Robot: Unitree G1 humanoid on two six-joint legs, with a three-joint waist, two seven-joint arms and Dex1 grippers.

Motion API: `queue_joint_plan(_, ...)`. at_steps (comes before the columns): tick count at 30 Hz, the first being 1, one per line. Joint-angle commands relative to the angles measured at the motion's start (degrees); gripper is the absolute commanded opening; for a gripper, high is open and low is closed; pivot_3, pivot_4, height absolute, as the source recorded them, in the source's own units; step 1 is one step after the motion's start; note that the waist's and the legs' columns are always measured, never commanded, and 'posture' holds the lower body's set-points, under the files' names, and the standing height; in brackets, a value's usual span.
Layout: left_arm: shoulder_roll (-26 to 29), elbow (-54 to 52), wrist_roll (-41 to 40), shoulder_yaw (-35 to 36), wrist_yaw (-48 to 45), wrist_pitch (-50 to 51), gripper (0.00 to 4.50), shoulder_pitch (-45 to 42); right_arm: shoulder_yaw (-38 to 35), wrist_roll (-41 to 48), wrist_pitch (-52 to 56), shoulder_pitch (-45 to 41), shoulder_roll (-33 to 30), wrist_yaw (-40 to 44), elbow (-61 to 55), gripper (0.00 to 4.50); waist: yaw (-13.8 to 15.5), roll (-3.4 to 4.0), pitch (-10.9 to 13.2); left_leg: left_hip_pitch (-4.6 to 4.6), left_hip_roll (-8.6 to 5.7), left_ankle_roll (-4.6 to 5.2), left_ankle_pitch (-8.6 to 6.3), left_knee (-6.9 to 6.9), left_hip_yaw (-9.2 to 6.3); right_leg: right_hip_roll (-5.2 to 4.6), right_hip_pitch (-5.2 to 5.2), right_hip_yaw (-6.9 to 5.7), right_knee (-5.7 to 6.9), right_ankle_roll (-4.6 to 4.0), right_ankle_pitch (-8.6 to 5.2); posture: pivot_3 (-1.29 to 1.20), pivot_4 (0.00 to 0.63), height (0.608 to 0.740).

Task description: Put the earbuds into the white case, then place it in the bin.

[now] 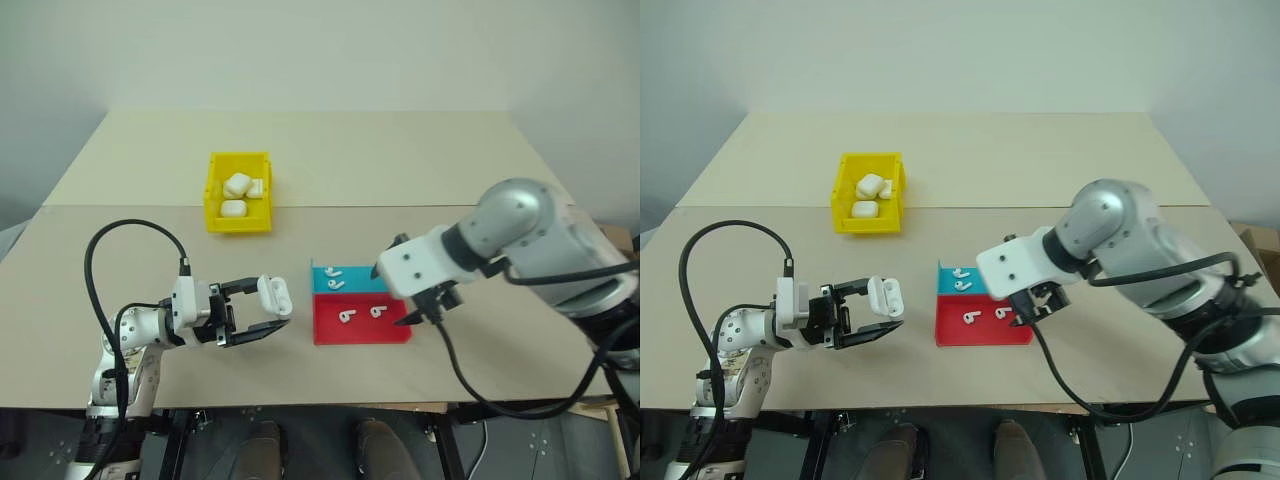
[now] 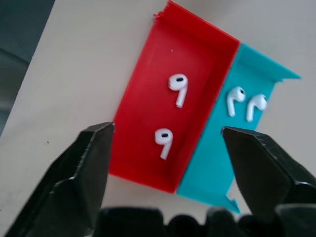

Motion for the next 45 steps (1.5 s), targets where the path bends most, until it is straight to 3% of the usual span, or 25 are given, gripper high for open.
queue_joint_plan(1, 1.0, -0.3, -0.9, 0.4, -0.4, -4.3, 2.72, 1.8, 1.4, -4.5, 0.9, -2.5, 1.8, 0.4, -0.6, 3.27, 0.1, 0.0, 0.0, 0.0, 0.0, 0.0, 0.0, 0.0, 0.0, -0.01, 0.01, -0.01, -0.01, 0.0, 0.0, 0.0, 0.15, 0.74)
queue_joint_plan(5, 1.4, -0.4, -1.0, -0.6, -1.4, -7.0, 2.72, 4.1, 3.9, -8.0, 0.6, -3.0, 3.9, 1.0, 0.2, 3.27, 0.1, 0.0, 0.0, 0.01, -0.01, 0.0, 0.0, 0.0, -0.01, -0.02, 0.01, -0.03, 0.0, 0.0, 0.01, 0.0, 0.15, 0.74)
queue_joint_plan(9, 1.7, 0.1, -0.4, -1.6, -1.3, -8.8, 2.72, 5.3, 6.0, -10.8, 1.2, -3.5, 6.5, 1.3, 1.0, 2.36, 0.1, 0.01, 0.0, 0.04, 0.0, 0.0, 0.0, 0.0, 0.0, -0.02, 0.03, -0.06, -0.01, -0.02, 0.02, 0.0, 0.15, 0.74)
queue_joint_plan(22, 3.8, 0.6, 1.1, -3.9, -1.0, -13.1, 2.72, 7.3, 12.3, -21.6, 0.5, -3.0, 12.8, 1.1, 3.8, 2.36, 0.0, 0.03, 0.0, 0.05, 0.01, 0.0, 0.0, -0.02, -0.01, 0.0, 0.02, -0.09, 0.0, -0.05, 0.03, 0.0, 0.15, 0.74)
queue_joint_plan(45, 5.8, -1.7, 1.6, -5.3, 2.6, -13.7, 2.72, 9.1, 14.5, -26.6, -4.4, -1.7, 19.3, 1.1, 10.4, 2.36, -0.1, 0.03, 0.0, 0.06, 0.02, 0.0, 0.0, -0.06, 0.0, 0.0, 0.0, -0.11, -0.01, -0.07, 0.03, 0.0, 0.15, 0.74)
